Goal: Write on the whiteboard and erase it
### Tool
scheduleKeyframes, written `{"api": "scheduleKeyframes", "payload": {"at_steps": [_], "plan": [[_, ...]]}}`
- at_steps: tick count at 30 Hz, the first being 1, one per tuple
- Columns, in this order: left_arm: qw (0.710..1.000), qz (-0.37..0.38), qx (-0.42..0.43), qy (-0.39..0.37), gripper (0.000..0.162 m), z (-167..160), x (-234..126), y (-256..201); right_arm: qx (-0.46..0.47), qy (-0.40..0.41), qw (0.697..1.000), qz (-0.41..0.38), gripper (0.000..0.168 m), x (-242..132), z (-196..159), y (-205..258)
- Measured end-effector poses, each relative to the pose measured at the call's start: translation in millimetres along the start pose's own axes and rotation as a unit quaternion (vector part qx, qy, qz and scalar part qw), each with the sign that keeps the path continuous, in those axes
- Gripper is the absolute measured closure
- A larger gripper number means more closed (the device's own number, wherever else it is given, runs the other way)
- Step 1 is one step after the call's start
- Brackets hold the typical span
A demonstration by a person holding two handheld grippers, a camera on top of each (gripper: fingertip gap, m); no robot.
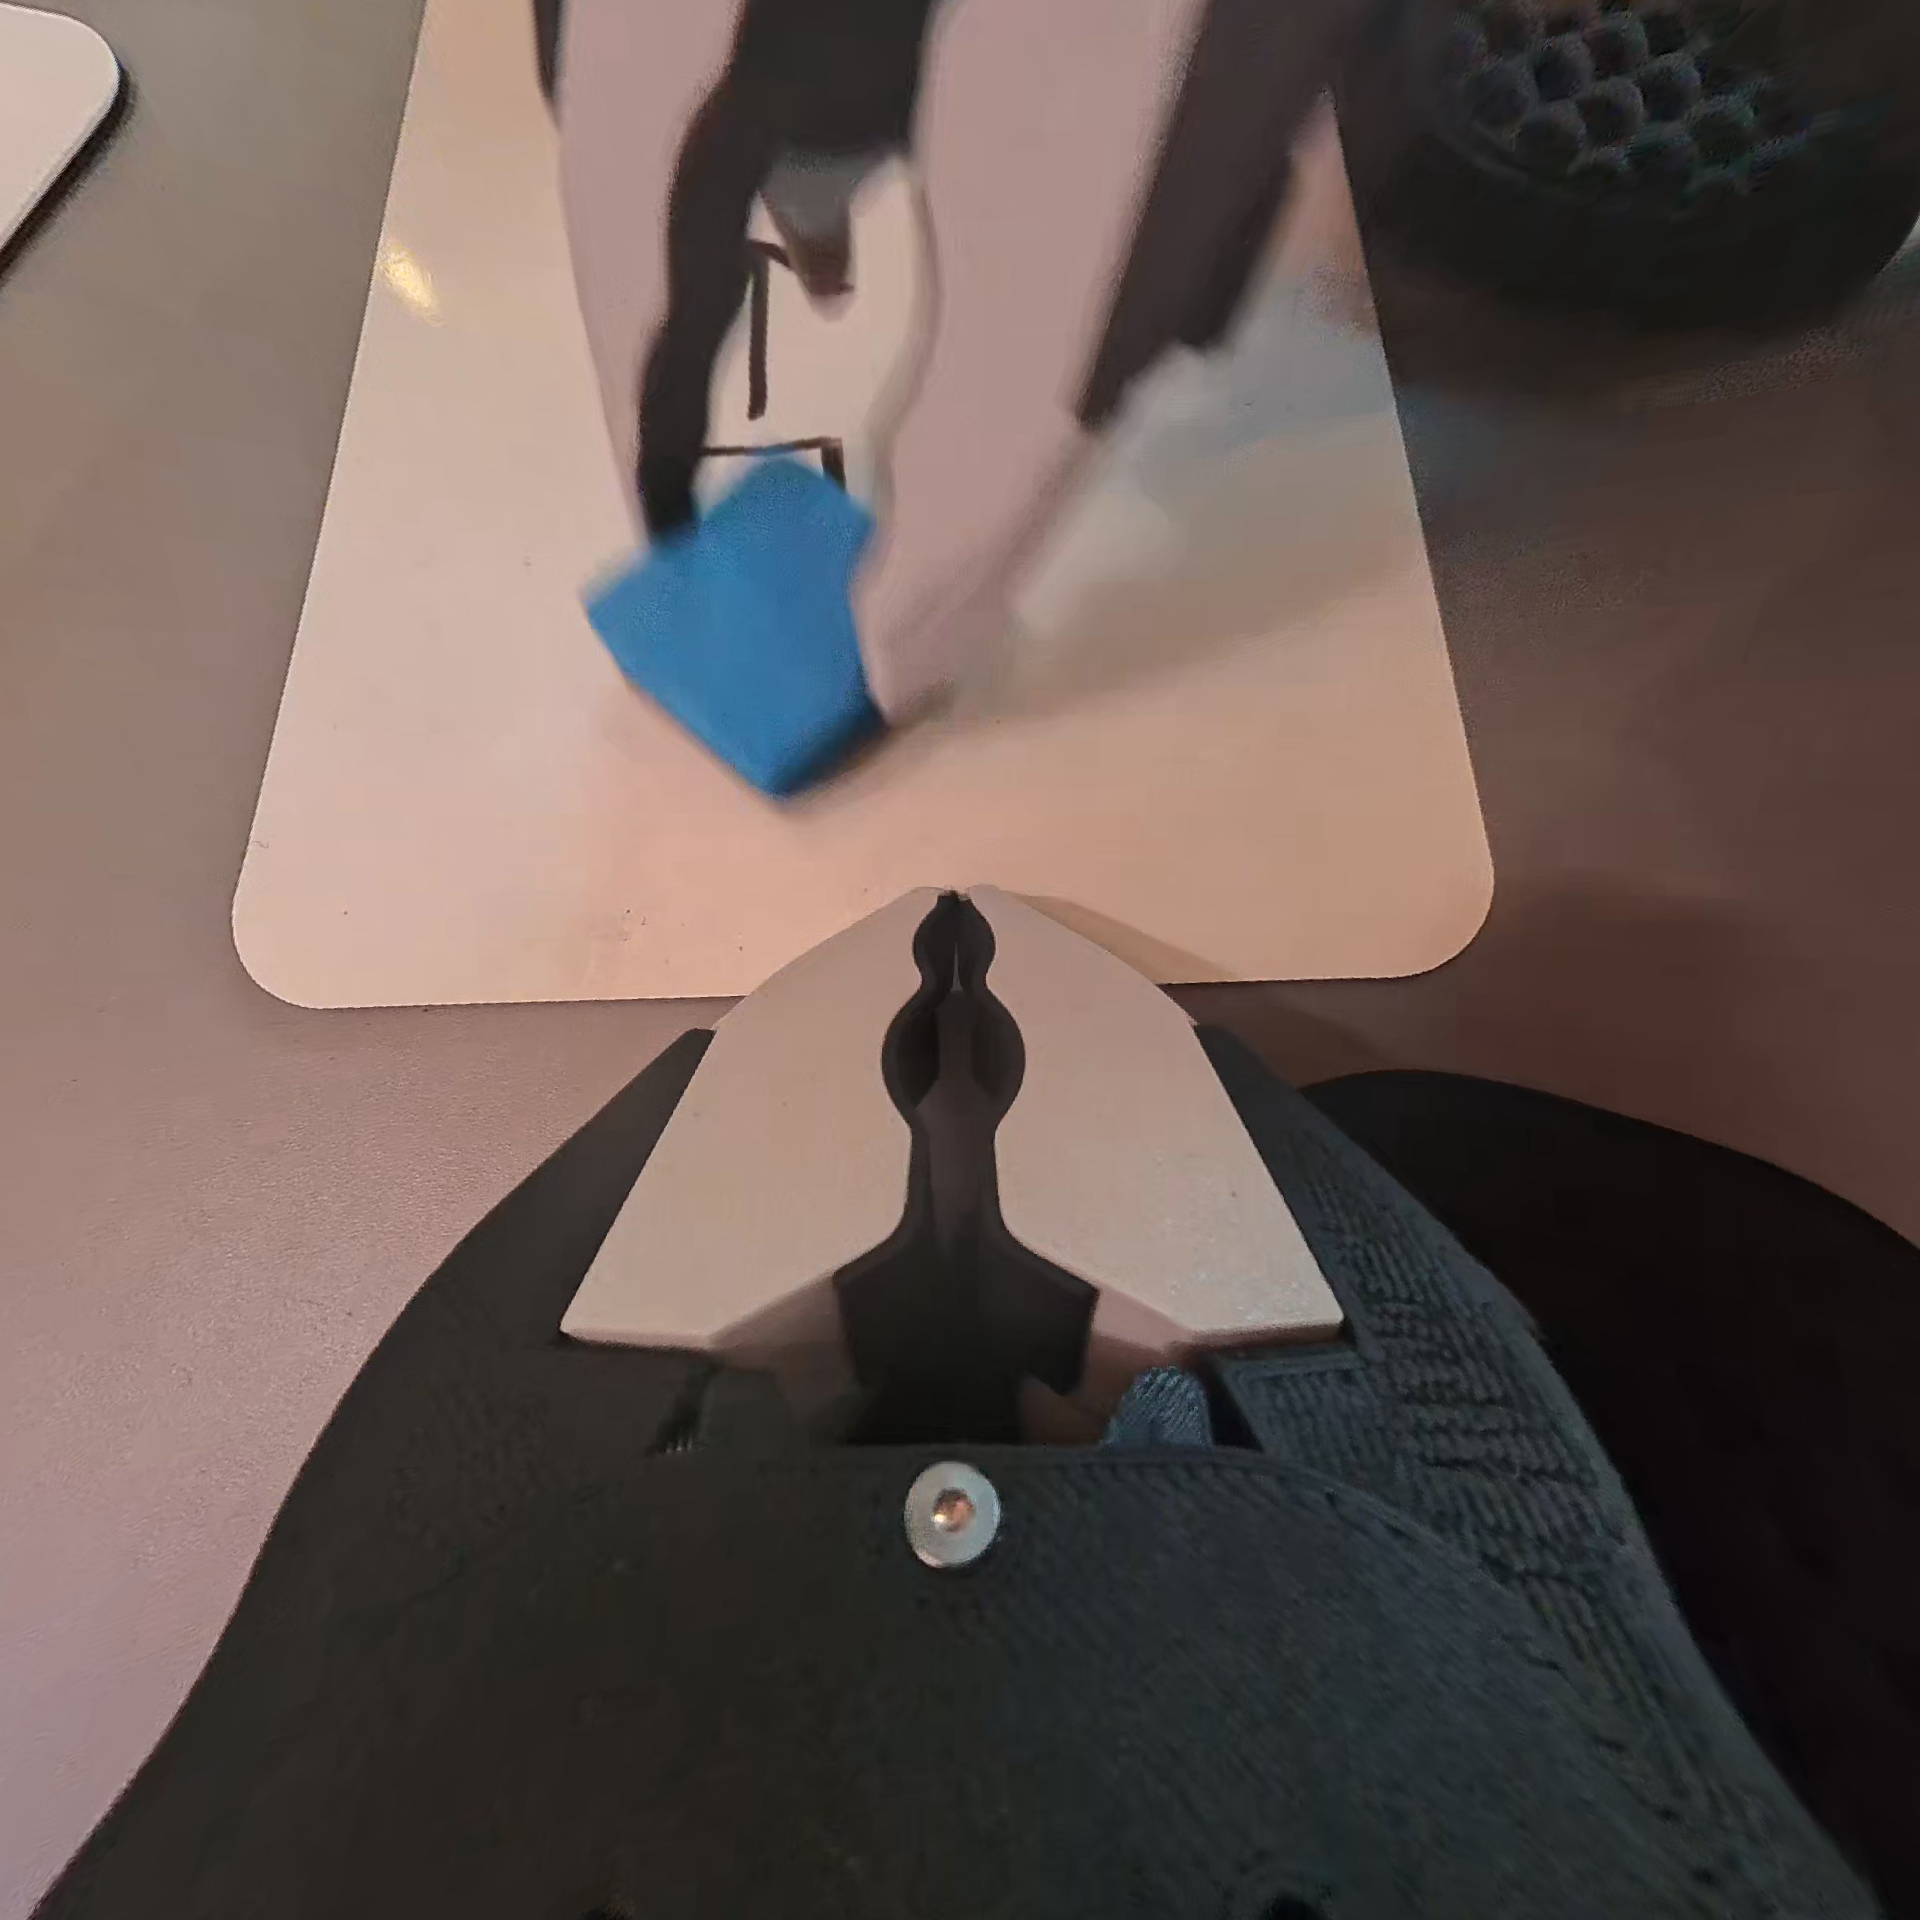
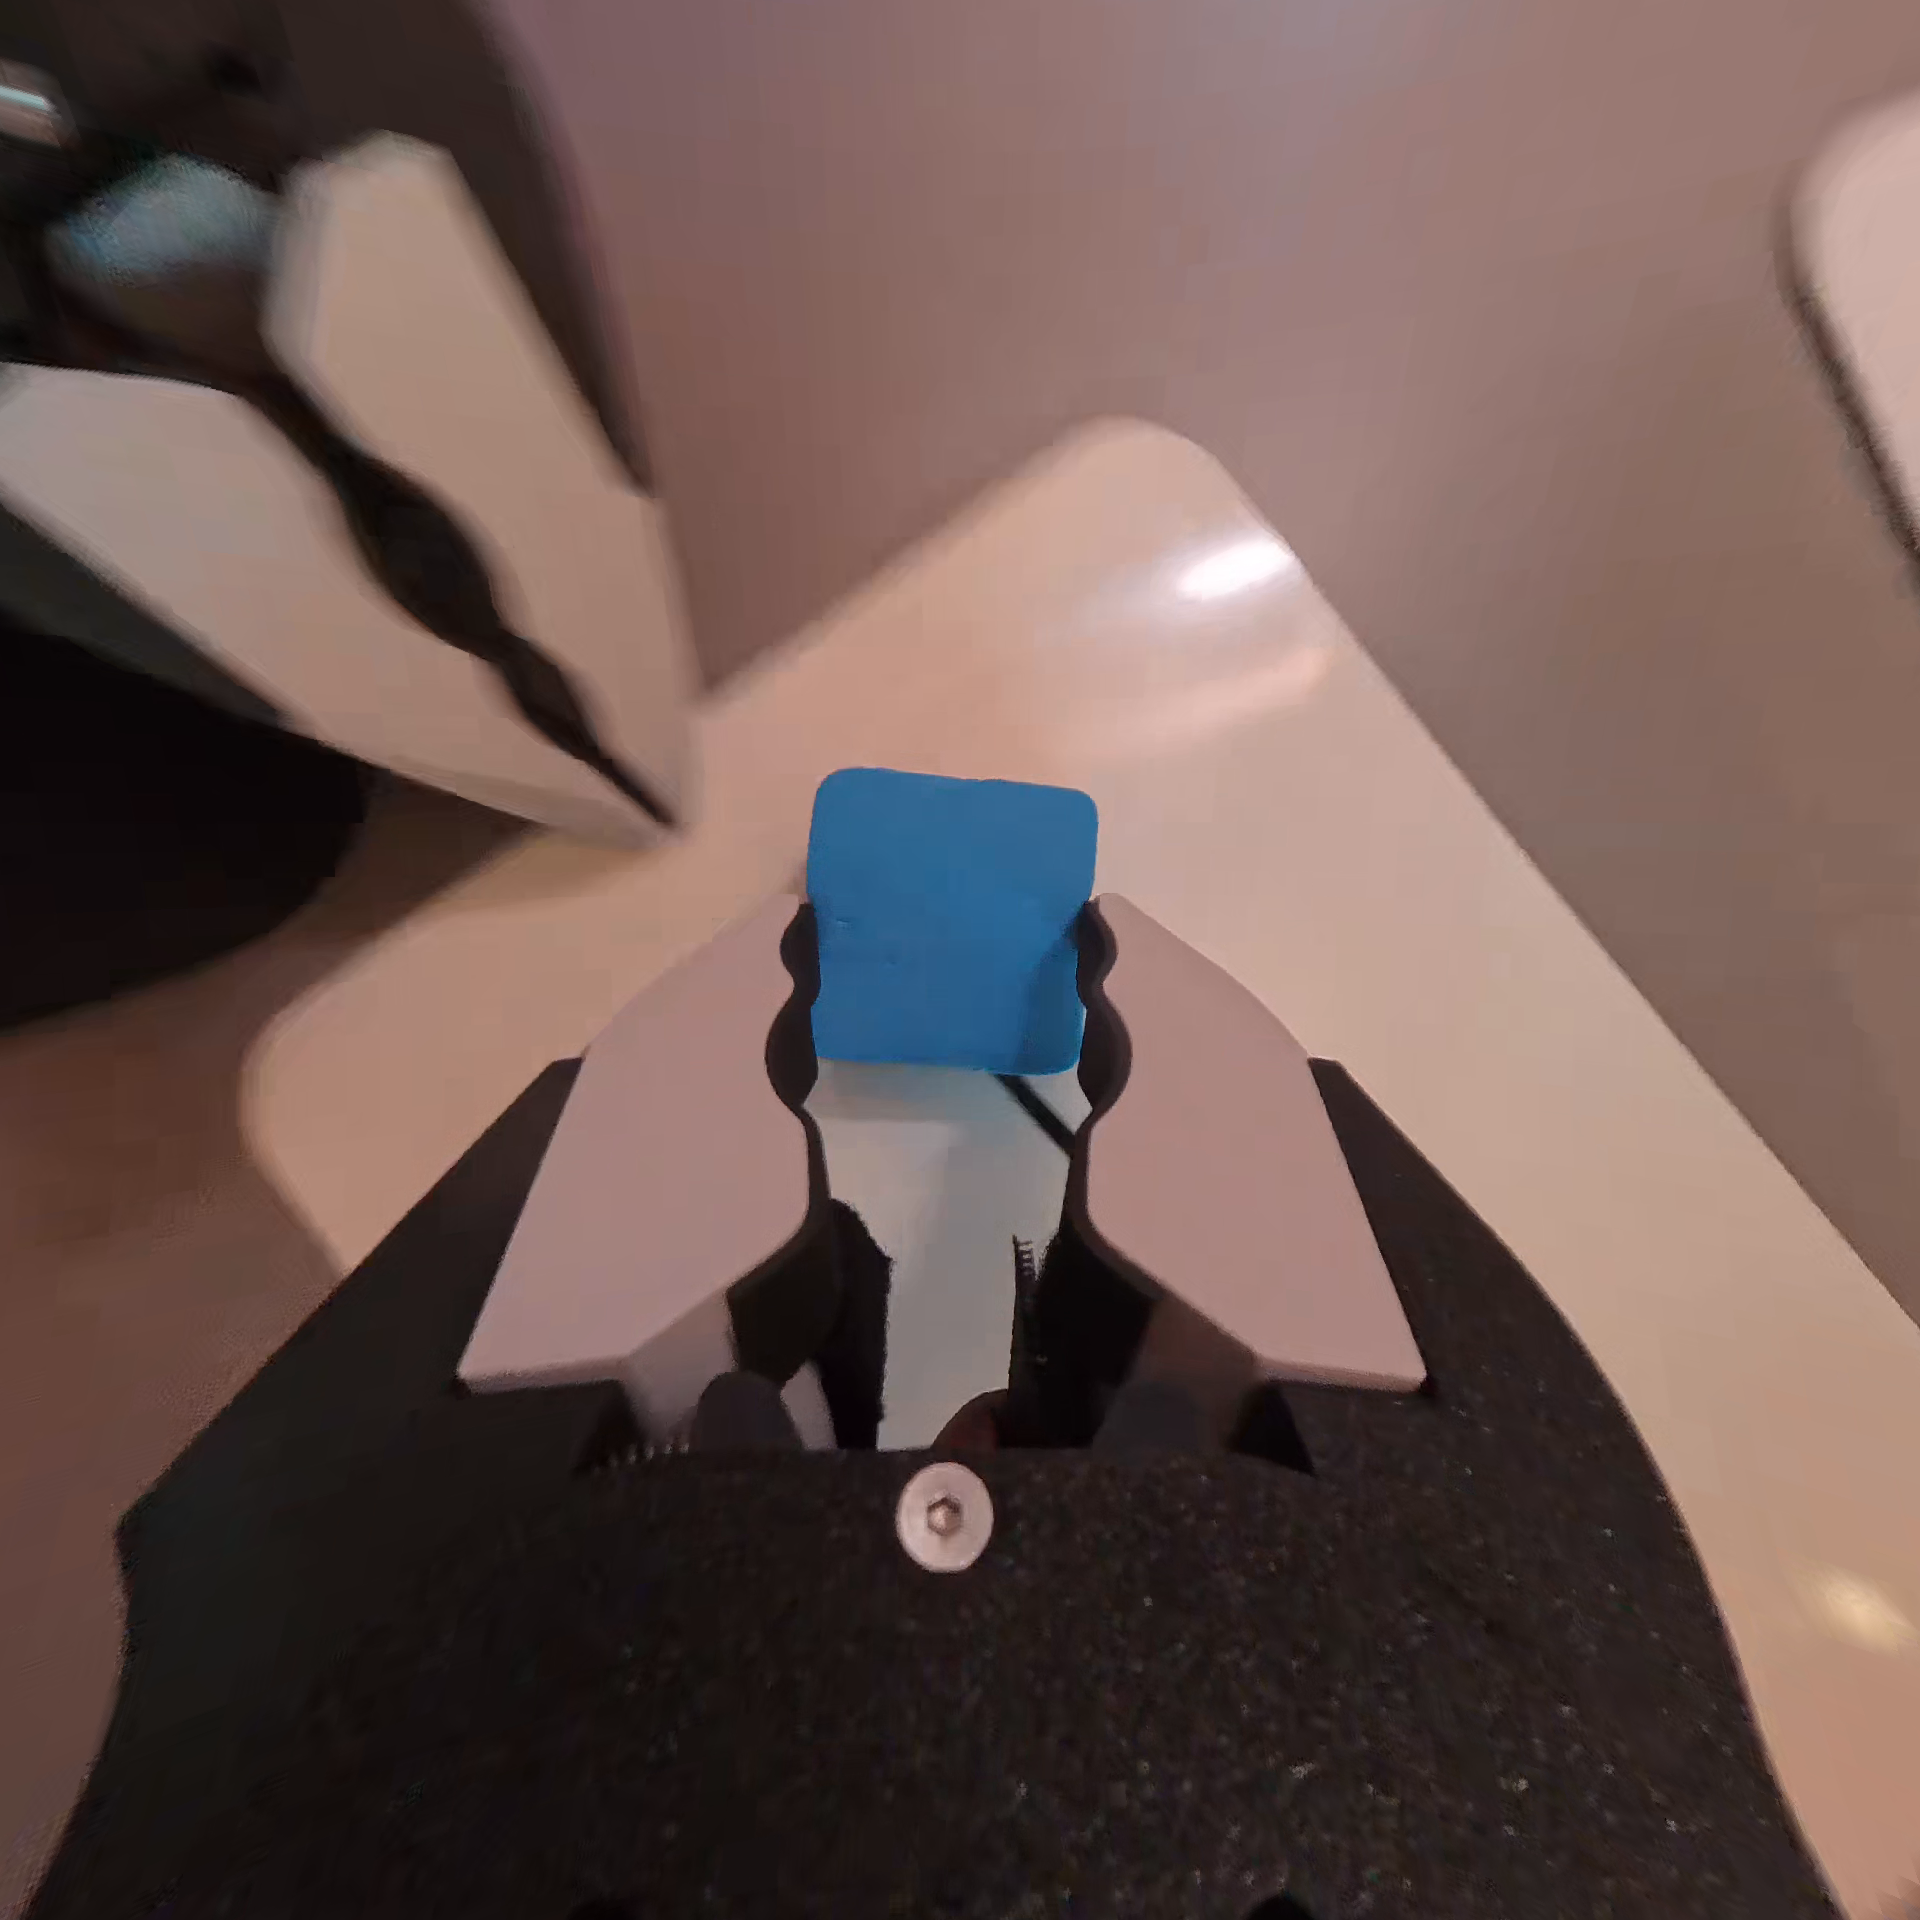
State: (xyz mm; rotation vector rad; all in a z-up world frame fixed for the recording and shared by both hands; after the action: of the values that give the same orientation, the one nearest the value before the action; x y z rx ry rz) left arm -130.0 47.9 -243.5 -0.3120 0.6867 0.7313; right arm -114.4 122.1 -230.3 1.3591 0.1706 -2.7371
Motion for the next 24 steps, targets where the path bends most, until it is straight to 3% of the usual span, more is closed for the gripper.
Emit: {"api": "scheduleKeyframes", "payload": {"at_steps": [3, 8, 10, 12, 14, 19, 21, 24], "plan": [[1.000, 0.002, 0.002, 0.001, 0.161, -0.1, -0.2, 0.0, 0.072, 0.002, 0.995, -0.064, 0.120, -7.0, -16.1, -56.2], [1.000, 0.000, 0.000, 0.000, 0.161, -0.2, -0.2, 0.1, -0.006, -0.019, 1.000, -0.013, 0.120, -0.4, -0.4, 5.5], [1.000, 0.000, 0.000, 0.000, 0.161, -0.1, -0.1, 0.2, 0.030, -0.008, 0.999, -0.031, 0.120, -12.5, -20.0, -22.2], [1.000, 0.000, 0.003, 0.001, 0.161, -0.5, -0.5, -0.1, 0.095, 0.007, 0.990, -0.105, 0.120, -27.7, -46.2, -76.2], [1.000, 0.001, 0.003, 0.001, 0.161, -0.5, -0.5, -0.1, 0.137, -0.009, 0.983, -0.122, 0.120, -30.7, -52.2, -93.0], [1.000, -0.001, 0.001, 0.000, 0.161, -0.4, -0.5, -0.1, 0.037, -0.030, 0.998, -0.051, 0.120, -15.3, -21.7, -8.9], [1.000, -0.001, 0.003, 0.000, 0.161, -0.4, -0.4, 0.0, 0.077, -0.026, 0.995, -0.062, 0.120, -27.6, -41.7, -36.2], [1.000, 0.000, 0.005, 0.001, 0.161, -0.3, -0.2, -0.4, 0.188, -0.011, 0.971, -0.151, 0.120, -55.0, -88.1, -120.9]]}}
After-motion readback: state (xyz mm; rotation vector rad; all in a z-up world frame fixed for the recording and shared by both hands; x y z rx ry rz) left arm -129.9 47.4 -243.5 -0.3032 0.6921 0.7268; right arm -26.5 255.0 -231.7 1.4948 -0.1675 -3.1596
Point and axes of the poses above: each gripper's, where its closed fingertips meet, x out along the fingers, z out of its top, y = z × x across the jaws, the point moved 1 cm from there along -x, back along the fingers, and after that the axes turned 3 degrees about -z, right-handed, at the moved point
